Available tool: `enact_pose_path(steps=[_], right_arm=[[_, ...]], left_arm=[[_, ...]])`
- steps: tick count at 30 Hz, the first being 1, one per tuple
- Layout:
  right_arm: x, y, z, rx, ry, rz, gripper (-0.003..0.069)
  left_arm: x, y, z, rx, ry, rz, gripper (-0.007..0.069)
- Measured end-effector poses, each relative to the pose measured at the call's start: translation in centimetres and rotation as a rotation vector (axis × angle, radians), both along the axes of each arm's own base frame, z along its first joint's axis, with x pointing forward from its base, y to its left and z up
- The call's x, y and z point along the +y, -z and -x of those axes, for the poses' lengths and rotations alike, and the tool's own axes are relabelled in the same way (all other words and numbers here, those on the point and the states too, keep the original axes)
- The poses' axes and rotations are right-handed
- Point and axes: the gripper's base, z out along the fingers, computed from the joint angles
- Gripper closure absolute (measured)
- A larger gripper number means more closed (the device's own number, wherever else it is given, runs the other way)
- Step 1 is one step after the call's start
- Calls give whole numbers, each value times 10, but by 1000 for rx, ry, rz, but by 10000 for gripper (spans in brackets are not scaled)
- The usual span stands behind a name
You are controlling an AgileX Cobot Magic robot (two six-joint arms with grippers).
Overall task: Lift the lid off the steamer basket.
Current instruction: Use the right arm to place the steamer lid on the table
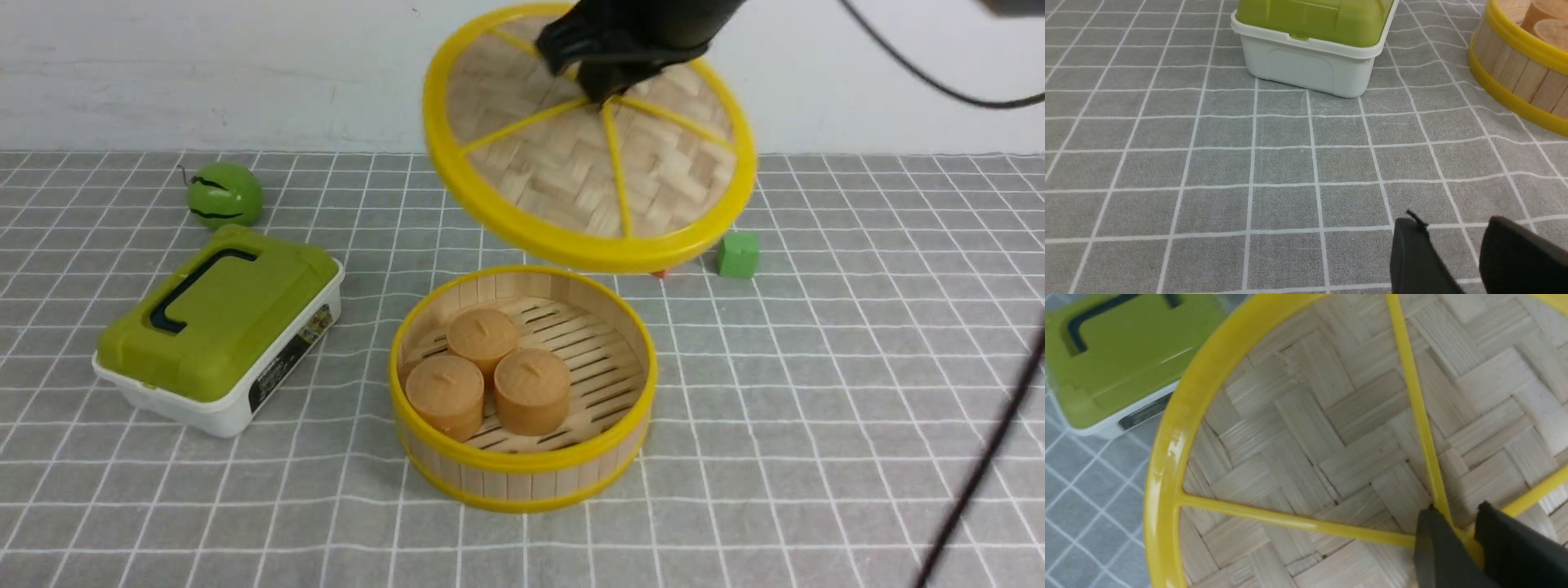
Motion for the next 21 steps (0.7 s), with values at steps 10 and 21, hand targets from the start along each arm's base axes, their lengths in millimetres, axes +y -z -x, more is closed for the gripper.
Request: enact_pose_path(steps=[10,21], right_arm=[[-126,70,8,254,252,166,579],[-130,205,-29,306,322,135,579]], left_arm=[[0,0,0,0,0,0,386],[0,0,0,0,0,0,386]])
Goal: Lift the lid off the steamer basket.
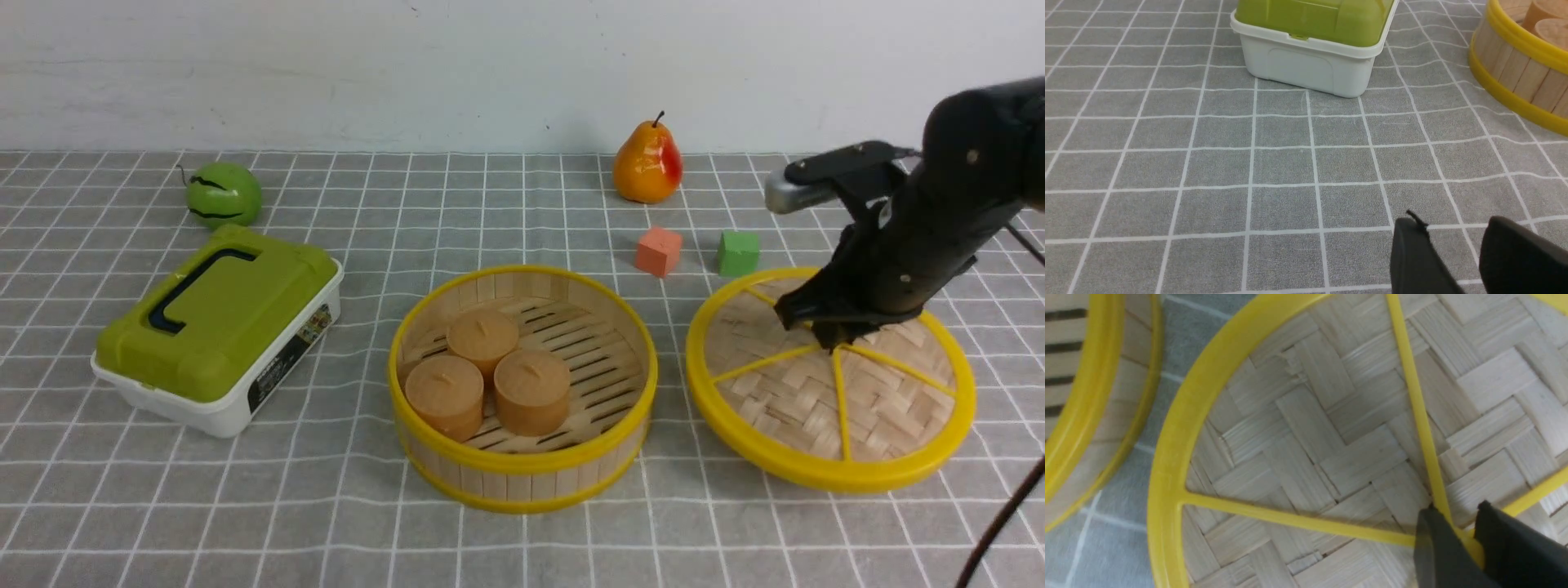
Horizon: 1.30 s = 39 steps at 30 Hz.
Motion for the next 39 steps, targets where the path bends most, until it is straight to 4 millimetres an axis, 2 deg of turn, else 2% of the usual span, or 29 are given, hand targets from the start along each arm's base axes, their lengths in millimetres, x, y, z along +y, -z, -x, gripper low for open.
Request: enact_pose_path(steps=[2,5,6,9,10,12,14,16,17,19,21,22,24,25,26,27,29,30,31,32,33,34,37,38,39], right_arm=[[-1,15,-8,-3,38,-7,573],[-1,27,-14,1,63,-8,545],[-1,33,-16,9,72,-6,506],[-1,35,-16,16,77,-6,357],[-1,32,-15,21,78,-5,307],[-2,26,-13,27,80,-5,252],[-3,1,-4,14,76,-8,176],[-4,-29,8,-30,50,-13,158],[-5,-59,23,-86,33,-23,164],[-7,-88,41,-138,19,-41,194],[-9,-119,64,-203,1,-71,256],[-10,-125,69,-216,-1,-78,273],[-14,-156,106,-304,-28,-120,413],[-16,-162,120,-322,-35,-137,474],[-16,-163,123,-323,-36,-144,499],[-18,-165,140,-332,-39,-162,573],[-22,-167,167,-355,-45,-183,648],[-22,-167,173,-356,-47,-188,657],[-26,-162,194,-361,-49,-202,674],[-26,-158,196,-352,-49,-202,676],[-30,-150,219,-360,-52,-209,681],[-32,-142,232,-352,-52,-209,681],[-40,-116,266,-341,-55,-198,681],[-40,-115,268,-342,-55,-198,681],[-44,-106,282,-363,-56,-194,681]], left_arm=[[0,0,0,0,0,0,386],[0,0,0,0,0,0,386],[0,0,0,0,0,0,386],[0,0,0,0,0,0,386],[0,0,0,0,0,0,386],[0,0,0,0,0,0,386],[0,0,0,1,0,0,386],[0,0,0,1,0,0,386],[0,0,0,1,0,0,386],[0,0,0,1,0,0,386],[0,0,0,1,0,0,386],[0,0,0,1,0,0,386],[0,0,0,1,0,0,386],[0,0,0,1,0,0,386],[0,0,0,1,0,0,386],[0,0,0,1,0,0,386],[0,0,0,1,0,0,386],[0,0,0,1,0,0,386],[0,0,0,1,0,0,386],[0,0,0,1,0,0,386],[0,0,0,1,0,0,386],[0,0,0,1,0,0,386],[0,0,0,1,0,0,386],[0,0,0,1,0,0,386],[0,0,0,1,0,0,386]])
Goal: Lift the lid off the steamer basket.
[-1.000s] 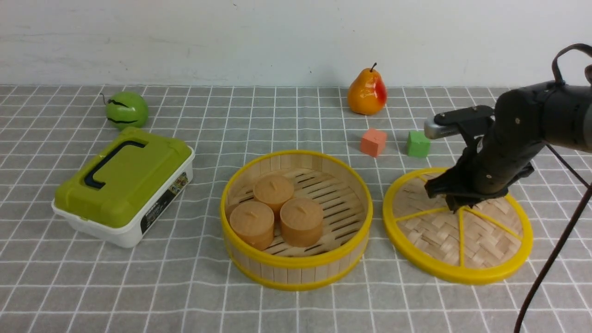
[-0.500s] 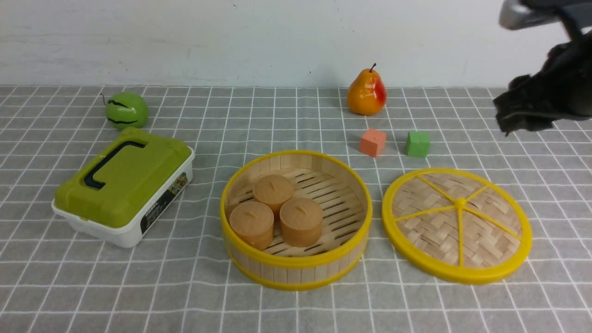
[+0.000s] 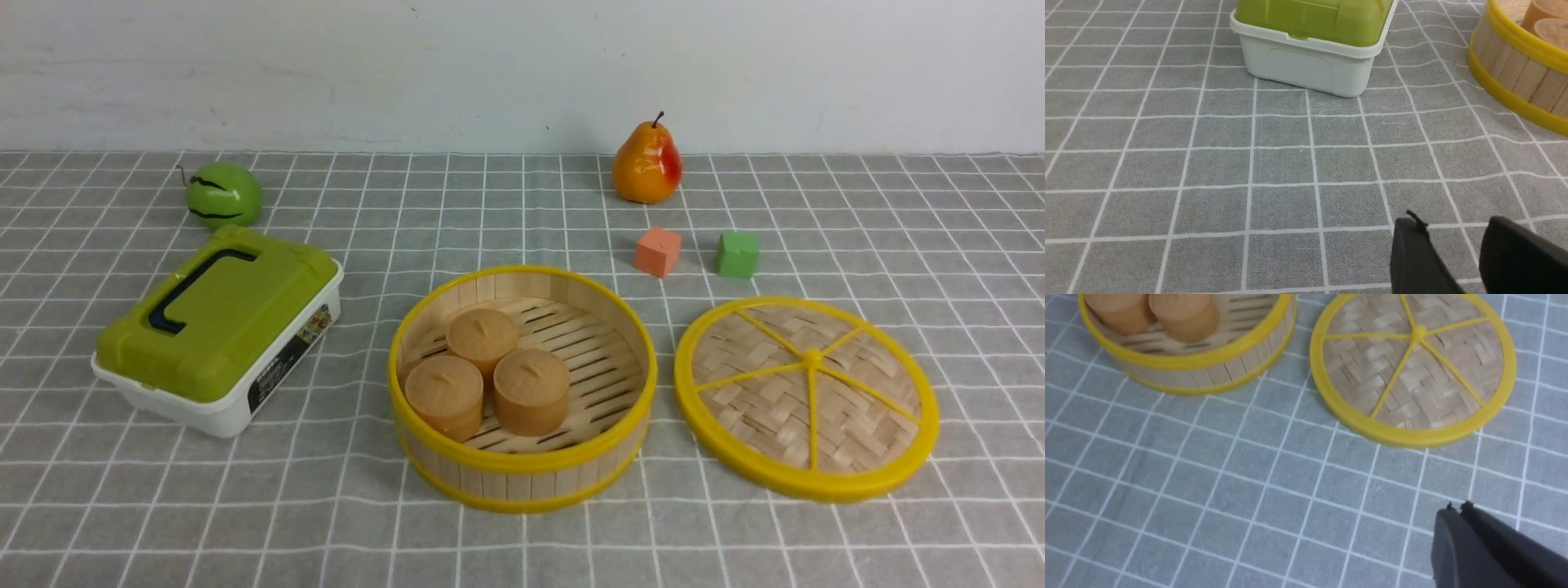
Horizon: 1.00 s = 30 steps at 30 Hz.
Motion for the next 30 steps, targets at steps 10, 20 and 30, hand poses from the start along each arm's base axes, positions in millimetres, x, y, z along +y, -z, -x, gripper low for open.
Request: enact_pose_path(steps=[10,20,30], right_arm=[[-12,28,43,-152,19,7,678],[-18,23,49,-277,57,18,668],[-21,91,31,-624,165,-78,656]], left_arm=[[0,0,0,0,0,0,386],[0,0,0,1,0,0,386],[0,0,0,3,0,0,386]])
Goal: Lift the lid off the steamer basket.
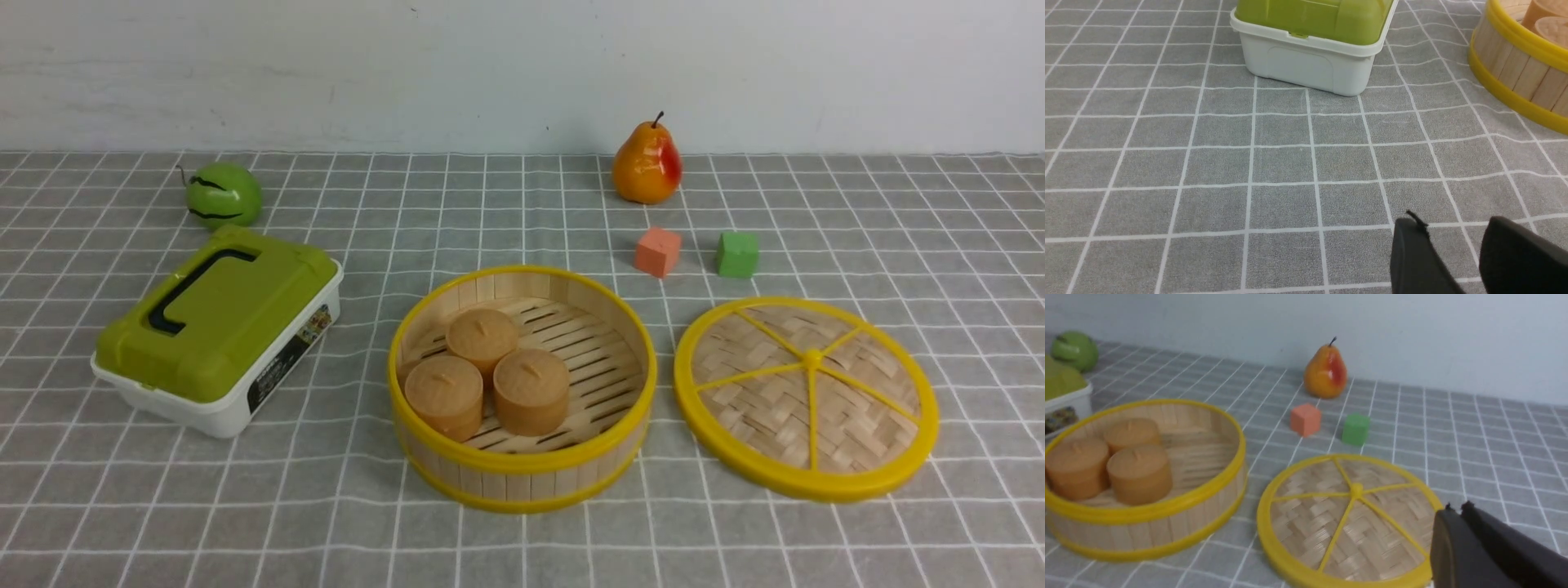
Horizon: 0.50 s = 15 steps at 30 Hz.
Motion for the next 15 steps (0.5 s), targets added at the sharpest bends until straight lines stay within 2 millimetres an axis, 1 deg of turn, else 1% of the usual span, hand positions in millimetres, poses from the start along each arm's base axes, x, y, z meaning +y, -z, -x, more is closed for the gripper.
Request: enact_pose_path(steps=[1,2,3,5,6,7,8,10,11,15], right_arm=[[-3,16,2,-11,40,-10,655],[-5,22,4,-19,65,-23,652],[-8,36,7,-9,100,-41,650],[-10,46,10,-11,134,-61,648],[-11,54,13,-10,162,-86,648],[-13,59,15,-4,186,-97,646],[-13,60,15,-5,186,-104,646],[-15,68,17,71,217,-119,642],[-15,68,17,77,219,-117,642],[-16,78,20,189,241,-129,638]], left_arm=[[0,0,0,0,0,0,386],[0,0,0,0,0,0,386],[0,0,0,0,0,0,386],[0,0,0,0,0,0,386],[0,0,0,0,0,0,386],[0,0,0,0,0,0,386],[0,0,0,0,0,0,386],[0,0,0,1,0,0,386],[0,0,0,1,0,0,386],[0,0,0,1,0,0,386]])
